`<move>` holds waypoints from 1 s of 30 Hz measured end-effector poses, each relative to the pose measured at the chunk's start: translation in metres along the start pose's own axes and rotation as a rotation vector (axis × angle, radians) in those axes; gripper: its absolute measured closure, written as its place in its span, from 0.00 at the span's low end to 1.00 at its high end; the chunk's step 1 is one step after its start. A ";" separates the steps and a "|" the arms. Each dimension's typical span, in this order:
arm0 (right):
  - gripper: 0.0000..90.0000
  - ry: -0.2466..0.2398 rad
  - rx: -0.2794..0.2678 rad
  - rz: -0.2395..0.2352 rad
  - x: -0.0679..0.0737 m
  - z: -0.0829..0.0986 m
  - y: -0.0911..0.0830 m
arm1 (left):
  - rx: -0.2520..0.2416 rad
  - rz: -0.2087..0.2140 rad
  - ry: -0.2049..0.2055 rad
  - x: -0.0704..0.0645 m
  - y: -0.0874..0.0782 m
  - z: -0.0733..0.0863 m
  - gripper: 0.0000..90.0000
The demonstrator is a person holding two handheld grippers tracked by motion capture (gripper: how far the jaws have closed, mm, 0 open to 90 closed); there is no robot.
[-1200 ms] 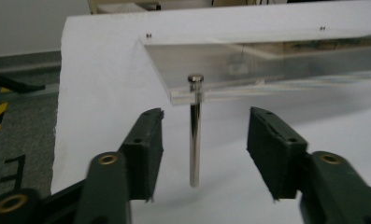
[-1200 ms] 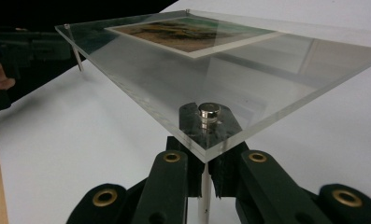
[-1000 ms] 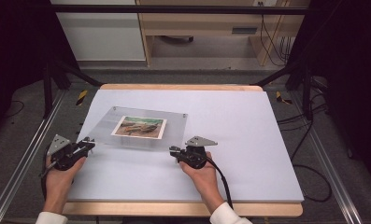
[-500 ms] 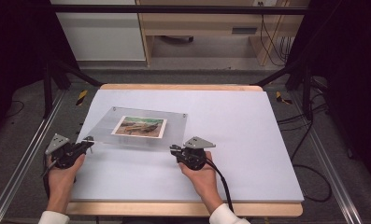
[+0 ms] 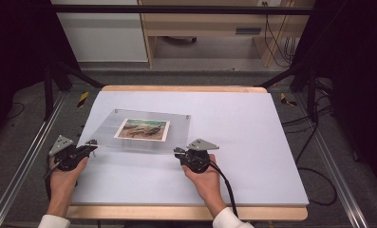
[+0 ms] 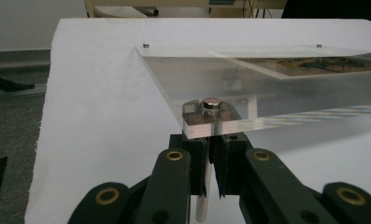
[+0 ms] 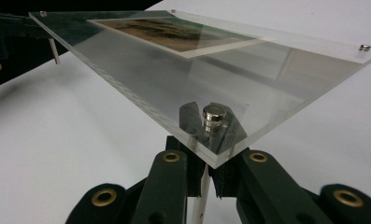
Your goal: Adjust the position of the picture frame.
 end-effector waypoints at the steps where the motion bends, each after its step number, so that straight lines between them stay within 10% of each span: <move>1: 0.93 0.005 0.001 0.002 0.000 0.000 0.000 | -0.001 0.000 0.003 0.000 0.002 0.000 0.92; 30: 0.93 0.022 -0.027 0.076 0.004 -0.002 0.005 | 0.026 -0.011 -0.010 -0.002 0.006 -0.007 0.93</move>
Point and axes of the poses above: each handheld gripper's, and its own axes: y roughly forward along the jaws, z roughly out of its underside, x roughly to its left, the point moved 3 cm from there along y, roughly forward along the jaws, and after that the axes turned 10 degrees about -z, right-handed, at the moved point
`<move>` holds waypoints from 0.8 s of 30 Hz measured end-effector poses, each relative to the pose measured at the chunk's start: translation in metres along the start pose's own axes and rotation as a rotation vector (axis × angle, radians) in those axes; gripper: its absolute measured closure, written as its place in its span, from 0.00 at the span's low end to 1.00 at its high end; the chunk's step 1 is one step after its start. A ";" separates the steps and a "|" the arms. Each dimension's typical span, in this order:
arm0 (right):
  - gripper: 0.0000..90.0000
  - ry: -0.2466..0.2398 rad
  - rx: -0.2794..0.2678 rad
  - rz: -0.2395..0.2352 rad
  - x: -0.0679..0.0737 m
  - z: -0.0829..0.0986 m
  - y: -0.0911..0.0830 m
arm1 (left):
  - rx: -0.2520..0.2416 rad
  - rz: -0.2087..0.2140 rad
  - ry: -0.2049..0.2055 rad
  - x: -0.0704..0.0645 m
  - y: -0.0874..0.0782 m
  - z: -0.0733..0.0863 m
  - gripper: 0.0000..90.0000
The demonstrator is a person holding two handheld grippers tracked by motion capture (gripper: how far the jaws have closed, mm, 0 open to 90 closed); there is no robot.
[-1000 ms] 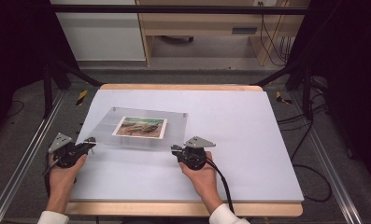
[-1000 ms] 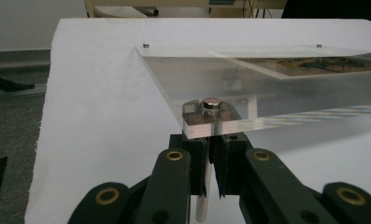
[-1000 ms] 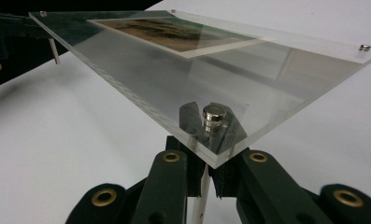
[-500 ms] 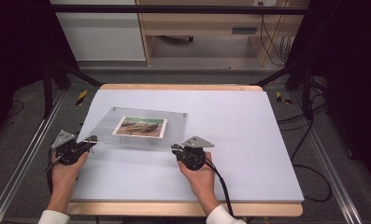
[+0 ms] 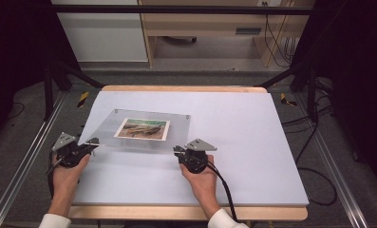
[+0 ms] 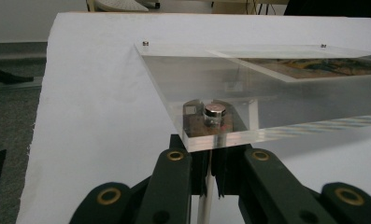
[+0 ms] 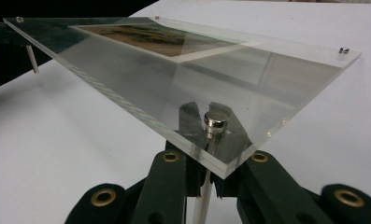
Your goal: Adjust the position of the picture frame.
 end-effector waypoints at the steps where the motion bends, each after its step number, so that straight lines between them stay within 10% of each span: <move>1: 0.94 0.003 -0.002 -0.004 0.000 0.000 0.000 | 0.002 -0.001 0.008 0.000 0.000 0.000 0.93; 24: 0.92 -0.028 -0.035 0.045 -0.003 -0.016 -0.018 | -0.031 0.005 0.024 -0.020 -0.009 -0.013 0.93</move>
Point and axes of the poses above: each handheld gripper's, and its own axes: y roughly forward along the jaws, z roughly out of its underside, x roughly to its left, the point moved 3 cm from there along y, roughly forward along the jaws, and after that the axes turned 10 degrees about -z, right-handed, at the moved point
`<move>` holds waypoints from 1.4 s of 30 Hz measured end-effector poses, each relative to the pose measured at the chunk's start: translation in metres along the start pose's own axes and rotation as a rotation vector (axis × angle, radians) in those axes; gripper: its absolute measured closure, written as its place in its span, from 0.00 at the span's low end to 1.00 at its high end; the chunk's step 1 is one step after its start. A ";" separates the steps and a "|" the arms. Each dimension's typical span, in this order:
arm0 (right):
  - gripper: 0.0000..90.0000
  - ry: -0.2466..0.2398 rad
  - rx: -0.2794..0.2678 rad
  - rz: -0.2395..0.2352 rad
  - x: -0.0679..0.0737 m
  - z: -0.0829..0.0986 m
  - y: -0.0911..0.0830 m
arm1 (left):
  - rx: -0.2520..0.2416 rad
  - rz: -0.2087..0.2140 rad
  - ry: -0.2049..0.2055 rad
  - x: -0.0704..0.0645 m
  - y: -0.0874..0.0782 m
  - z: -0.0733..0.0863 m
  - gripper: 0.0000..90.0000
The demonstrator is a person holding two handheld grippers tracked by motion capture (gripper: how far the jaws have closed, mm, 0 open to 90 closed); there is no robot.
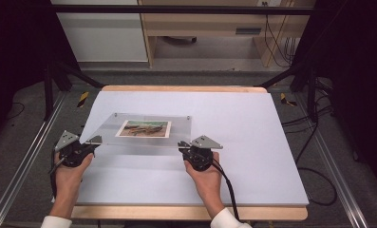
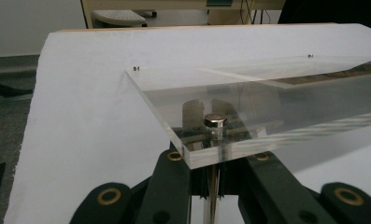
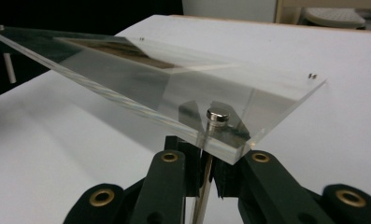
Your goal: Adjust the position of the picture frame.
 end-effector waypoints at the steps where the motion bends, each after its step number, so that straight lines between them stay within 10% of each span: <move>1: 0.92 -0.005 -0.003 0.006 0.000 -0.001 -0.002 | 0.001 -0.003 -0.003 -0.002 -0.001 -0.001 0.93; 42: 0.91 -0.017 -0.016 0.048 -0.021 -0.006 -0.066 | -0.023 -0.006 0.002 -0.068 -0.011 -0.017 0.93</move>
Point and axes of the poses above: each handheld gripper's, and its own axes: y roughly forward along the jaws, z roughly out of its underside, x roughly to its left, the point moved 3 cm from there along y, roughly forward along the jaws, and after that the axes turned 10 degrees about -z, right-handed, at the moved point
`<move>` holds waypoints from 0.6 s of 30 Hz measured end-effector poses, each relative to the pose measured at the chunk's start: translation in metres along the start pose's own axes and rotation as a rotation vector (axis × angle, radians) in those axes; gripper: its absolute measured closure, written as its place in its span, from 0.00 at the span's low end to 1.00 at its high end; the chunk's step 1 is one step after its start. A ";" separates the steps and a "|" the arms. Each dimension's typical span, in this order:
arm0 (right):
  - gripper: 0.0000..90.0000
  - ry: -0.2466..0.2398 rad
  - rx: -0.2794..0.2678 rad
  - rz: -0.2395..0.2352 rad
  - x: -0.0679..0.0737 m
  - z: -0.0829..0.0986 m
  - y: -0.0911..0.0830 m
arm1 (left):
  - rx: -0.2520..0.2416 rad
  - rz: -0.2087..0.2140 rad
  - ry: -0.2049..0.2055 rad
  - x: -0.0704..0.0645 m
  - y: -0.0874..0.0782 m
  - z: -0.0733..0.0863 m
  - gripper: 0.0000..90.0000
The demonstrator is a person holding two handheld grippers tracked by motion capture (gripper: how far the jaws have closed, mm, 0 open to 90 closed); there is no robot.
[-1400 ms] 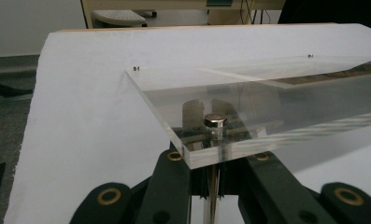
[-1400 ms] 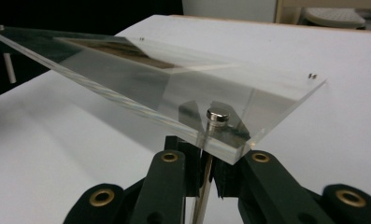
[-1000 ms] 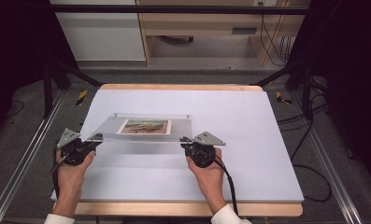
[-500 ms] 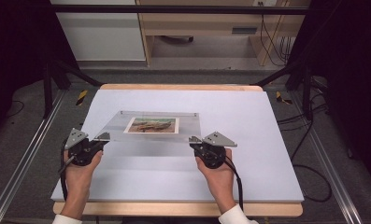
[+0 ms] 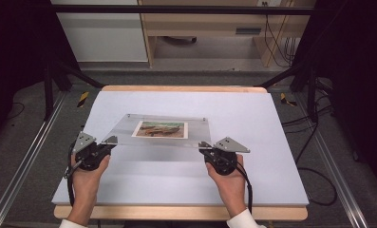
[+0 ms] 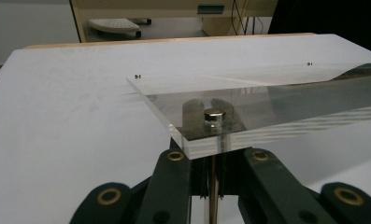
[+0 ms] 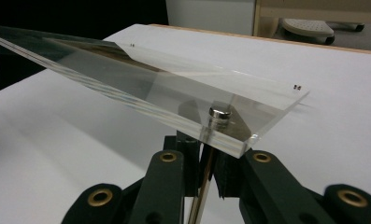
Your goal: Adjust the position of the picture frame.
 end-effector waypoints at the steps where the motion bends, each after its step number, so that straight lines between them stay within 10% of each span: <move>1: 0.91 -0.002 0.004 0.001 -0.001 0.000 -0.002 | -0.002 0.000 0.002 -0.002 0.000 0.000 0.93; 18: 0.91 -0.003 -0.007 0.025 -0.016 0.001 -0.024 | -0.031 0.000 0.004 -0.030 -0.001 -0.003 0.93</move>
Point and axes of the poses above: each handheld gripper's, and its own axes: y roughly forward along the jaws, z roughly out of its underside, x roughly to its left, the point moved 3 cm from there along y, roughly forward along the jaws, and after that the axes turned 10 degrees about -z, right-handed, at the moved point
